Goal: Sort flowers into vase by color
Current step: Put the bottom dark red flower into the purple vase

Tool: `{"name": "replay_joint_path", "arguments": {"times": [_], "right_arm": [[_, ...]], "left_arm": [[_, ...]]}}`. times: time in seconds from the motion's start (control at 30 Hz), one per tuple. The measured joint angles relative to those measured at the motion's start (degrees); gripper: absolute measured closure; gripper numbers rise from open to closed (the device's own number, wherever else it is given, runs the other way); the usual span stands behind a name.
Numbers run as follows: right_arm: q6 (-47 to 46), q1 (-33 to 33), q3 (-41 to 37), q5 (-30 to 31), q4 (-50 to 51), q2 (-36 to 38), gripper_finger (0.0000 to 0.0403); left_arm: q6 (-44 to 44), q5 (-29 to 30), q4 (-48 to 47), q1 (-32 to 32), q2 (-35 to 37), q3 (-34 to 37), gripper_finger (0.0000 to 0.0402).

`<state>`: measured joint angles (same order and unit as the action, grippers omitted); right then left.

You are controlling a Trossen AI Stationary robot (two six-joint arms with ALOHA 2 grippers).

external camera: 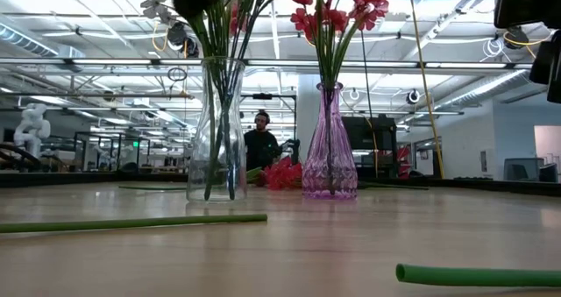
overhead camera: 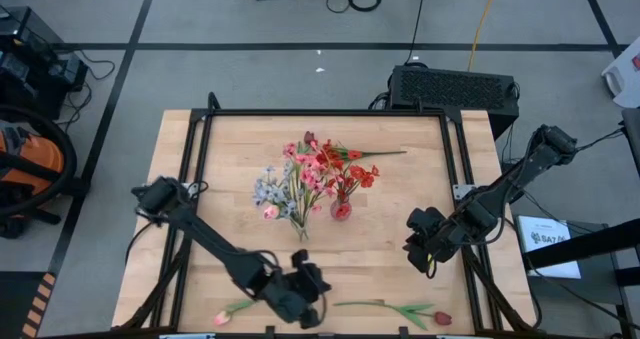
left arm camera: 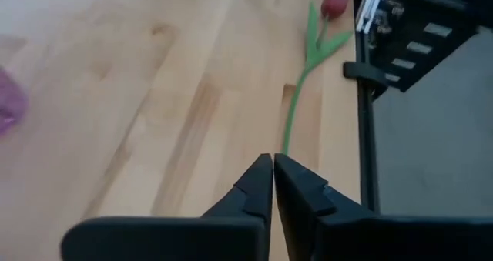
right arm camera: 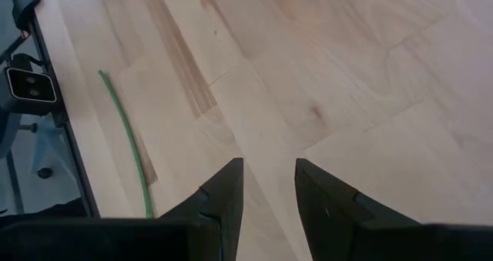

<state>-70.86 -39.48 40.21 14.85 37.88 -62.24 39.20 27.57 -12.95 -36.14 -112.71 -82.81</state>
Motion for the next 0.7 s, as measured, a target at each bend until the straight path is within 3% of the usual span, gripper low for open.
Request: {"name": "replay_joint_path", "arguments": {"times": [0.5,0.7], "right_arm": [[0.2,0.0,0.0,-0.2,0.1,0.0,0.0293],[-0.5,0.0,0.0,-0.2,0.0,0.0,0.0293]], "left_arm": [[-11.9,-13.1,2.7,5.8,-23.4,-24.8,0.0389],[-15.6,-17.4,4.3,7.0,-28.9,-27.6,0.0389]]}}
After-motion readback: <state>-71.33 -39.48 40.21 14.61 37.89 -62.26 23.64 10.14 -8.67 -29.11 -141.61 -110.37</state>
